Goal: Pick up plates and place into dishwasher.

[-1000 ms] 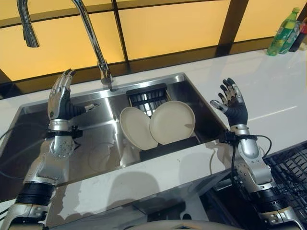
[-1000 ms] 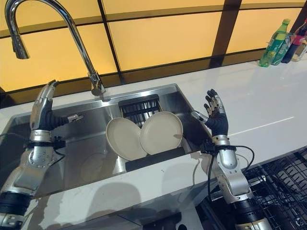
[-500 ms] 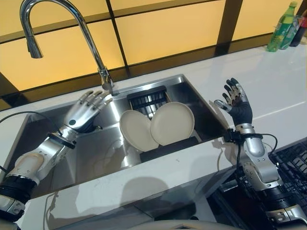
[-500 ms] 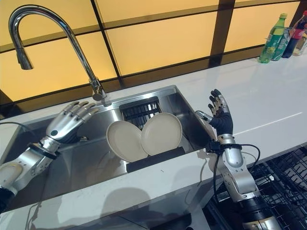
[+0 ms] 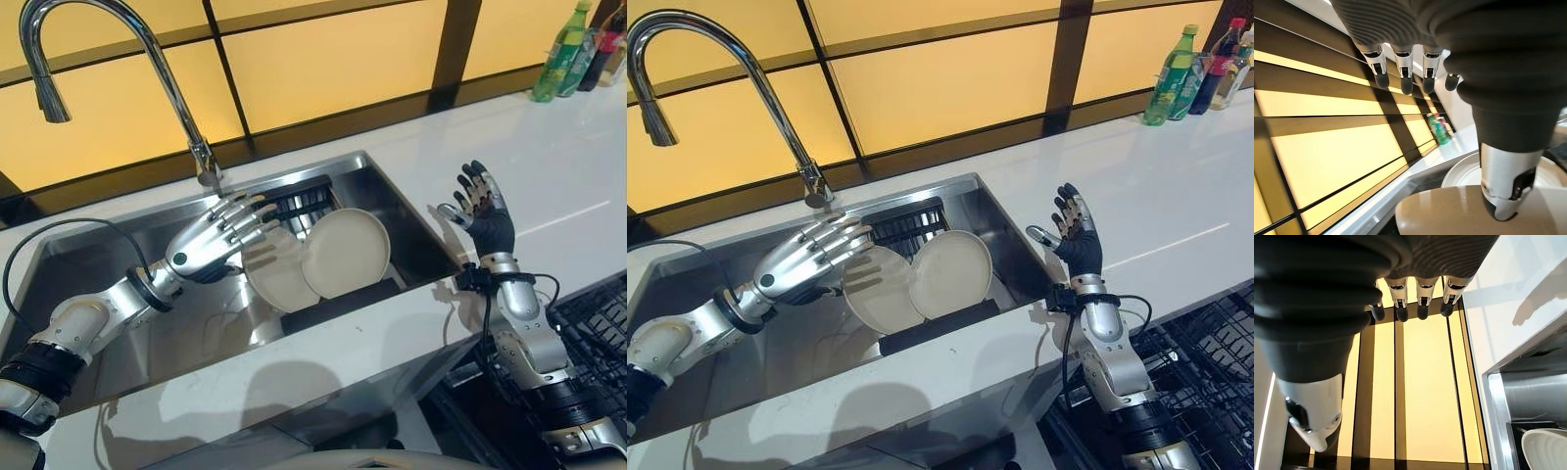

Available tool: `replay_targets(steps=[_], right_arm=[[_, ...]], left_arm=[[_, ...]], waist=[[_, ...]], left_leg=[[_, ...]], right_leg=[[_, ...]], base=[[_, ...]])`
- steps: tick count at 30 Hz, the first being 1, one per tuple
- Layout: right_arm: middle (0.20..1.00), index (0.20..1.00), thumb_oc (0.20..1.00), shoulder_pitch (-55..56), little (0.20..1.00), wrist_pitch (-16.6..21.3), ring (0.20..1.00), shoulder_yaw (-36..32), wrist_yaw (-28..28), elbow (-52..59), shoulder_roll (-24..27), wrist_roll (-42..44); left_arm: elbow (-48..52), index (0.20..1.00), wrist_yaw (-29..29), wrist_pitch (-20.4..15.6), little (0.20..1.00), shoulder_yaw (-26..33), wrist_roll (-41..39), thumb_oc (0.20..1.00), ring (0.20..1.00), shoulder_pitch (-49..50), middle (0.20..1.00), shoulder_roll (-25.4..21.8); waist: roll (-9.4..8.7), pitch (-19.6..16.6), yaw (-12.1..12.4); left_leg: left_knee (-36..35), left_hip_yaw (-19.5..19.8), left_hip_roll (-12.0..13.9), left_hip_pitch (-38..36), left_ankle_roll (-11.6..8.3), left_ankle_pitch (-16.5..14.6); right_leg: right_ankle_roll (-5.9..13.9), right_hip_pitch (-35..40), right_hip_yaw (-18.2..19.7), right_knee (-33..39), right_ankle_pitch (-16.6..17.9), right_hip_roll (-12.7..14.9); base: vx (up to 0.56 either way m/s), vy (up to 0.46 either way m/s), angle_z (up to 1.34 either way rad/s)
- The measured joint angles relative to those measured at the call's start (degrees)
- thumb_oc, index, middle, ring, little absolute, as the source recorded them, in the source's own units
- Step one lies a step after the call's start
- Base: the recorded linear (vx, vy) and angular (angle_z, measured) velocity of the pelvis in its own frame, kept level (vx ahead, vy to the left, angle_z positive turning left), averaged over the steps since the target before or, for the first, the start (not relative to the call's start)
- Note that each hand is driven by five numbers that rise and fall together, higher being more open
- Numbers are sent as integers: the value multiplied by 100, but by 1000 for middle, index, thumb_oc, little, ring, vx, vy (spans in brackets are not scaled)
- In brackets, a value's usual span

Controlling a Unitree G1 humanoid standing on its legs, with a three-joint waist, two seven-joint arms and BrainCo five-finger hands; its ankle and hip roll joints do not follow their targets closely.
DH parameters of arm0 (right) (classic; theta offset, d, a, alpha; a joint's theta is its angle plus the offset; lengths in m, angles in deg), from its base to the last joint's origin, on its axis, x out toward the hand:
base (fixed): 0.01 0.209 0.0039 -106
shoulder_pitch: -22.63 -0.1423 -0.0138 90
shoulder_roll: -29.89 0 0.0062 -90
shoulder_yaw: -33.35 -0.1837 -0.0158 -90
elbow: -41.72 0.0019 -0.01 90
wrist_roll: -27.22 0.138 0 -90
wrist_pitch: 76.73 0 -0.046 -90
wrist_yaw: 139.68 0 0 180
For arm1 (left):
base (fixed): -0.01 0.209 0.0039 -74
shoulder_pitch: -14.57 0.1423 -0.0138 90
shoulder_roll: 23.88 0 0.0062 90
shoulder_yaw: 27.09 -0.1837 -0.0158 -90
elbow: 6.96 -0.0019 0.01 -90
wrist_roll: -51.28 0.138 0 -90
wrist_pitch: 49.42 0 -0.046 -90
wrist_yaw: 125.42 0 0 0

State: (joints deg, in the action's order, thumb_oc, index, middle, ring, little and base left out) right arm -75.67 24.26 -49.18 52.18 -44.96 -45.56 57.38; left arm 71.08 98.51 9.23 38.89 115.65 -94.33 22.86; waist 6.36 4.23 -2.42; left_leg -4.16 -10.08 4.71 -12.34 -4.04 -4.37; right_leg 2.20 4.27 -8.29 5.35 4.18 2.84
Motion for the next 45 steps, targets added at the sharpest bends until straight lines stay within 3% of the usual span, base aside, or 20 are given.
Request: replay_targets(steps=[3, 8, 17, 24, 26, 27, 30, 31, 45], right_arm=[[1000, 1000, 1000, 0, 1000, 1, 1000, 0, 0, 0, 1, 45], [1000, 1000, 1000, -16, 1000, 4, 1000, 65, 63, -2, 39, 111], [1000, 1000, 1000, -45, 1000, 8, 1000, 145, 117, -2, 162, 320], [1000, 1000, 1000, -45, 1000, 8, 1000, 145, 79, -2, 164, 328], [1000, 1000, 1000, -45, 1000, 8, 1000, 145, 77, -2, 164, 329], [1000, 1000, 1000, -45, 1000, 8, 1000, 145, 76, -2, 165, 330], [1000, 1000, 1000, -45, 1000, 8, 1000, 145, 64, -3, 166, 384], [1000, 1000, 1000, -45, 1000, 9, 1000, 145, 65, -2, 167, 404], [1000, 1000, 1000, -45, 1000, 10, 1000, 144, 75, -3, 179, 532]], left_arm=[[12, 1000, -216, -335, 1000, -231, 44, 1000, 1000, -143, 1000, -57], [172, 1000, -1121, -802, 1000, -922, 116, 1000, 1000, -361, 1000, -302], [382, 1000, -2229, -838, 1000, -965, -520, 1000, 1000, -390, 1000, -459], [417, 1000, -2575, -939, 1000, -963, -563, 1000, 1000, -406, 1000, -473], [417, 627, -2669, -945, 627, -962, -579, 627, 627, -410, 627, -476], [417, 573, -2746, -948, 573, -962, -660, 573, 573, -417, 573, -484], [417, 269, -2924, -957, 269, -958, -719, 269, 269, -485, 269, -498], [417, 200, -2988, -970, 200, -958, -719, 200, 200, -507, 200, -505], [715, 200, -3910, -1171, 200, -952, -1238, 200, 200, -649, 200, -732]], waist=[[-6, 4, -16], [-16, 10, -83], [-31, 21, -132], [-32, 23, -122], [-31, 23, -118], [-32, 24, -119], [-30, 26, -115], [-27, 28, -114], [3, 75, -97]], left_leg=[[-12, -63, -1, -5, 0, 0], [-29, -96, -5, -4, 0, 0], [-34, -107, -5, -26, 0, 0], [-38, -107, -5, -27, 0, 0], [-38, -106, -5, -28, 0, 0], [-38, -105, -5, -28, 0, 0], [-38, -103, -5, -27, 0, 0], [-38, -102, -5, -27, 0, 0], [-36, -79, -5, -15, 0, 0]], right_leg=[[7, -14, 25, -4, -4, 0], [8, -42, 73, -17, -5, -10], [11, -30, 108, -15, -2, -12], [11, -31, 106, -15, -3, -13], [11, -30, 106, -15, -3, -13], [11, -30, 106, -15, -3, -13], [11, -30, 89, -11, -3, -12], [11, -30, 84, -9, -3, -12], [11, -28, 59, -15, -3, -6]], base=[[16, 0, -5], [11, 2, -5], [0, 0, 0], [0, 0, 0], [0, 0, 0], [0, 0, 0], [0, 0, 0], [0, 0, 0], [0, 0, 0]])
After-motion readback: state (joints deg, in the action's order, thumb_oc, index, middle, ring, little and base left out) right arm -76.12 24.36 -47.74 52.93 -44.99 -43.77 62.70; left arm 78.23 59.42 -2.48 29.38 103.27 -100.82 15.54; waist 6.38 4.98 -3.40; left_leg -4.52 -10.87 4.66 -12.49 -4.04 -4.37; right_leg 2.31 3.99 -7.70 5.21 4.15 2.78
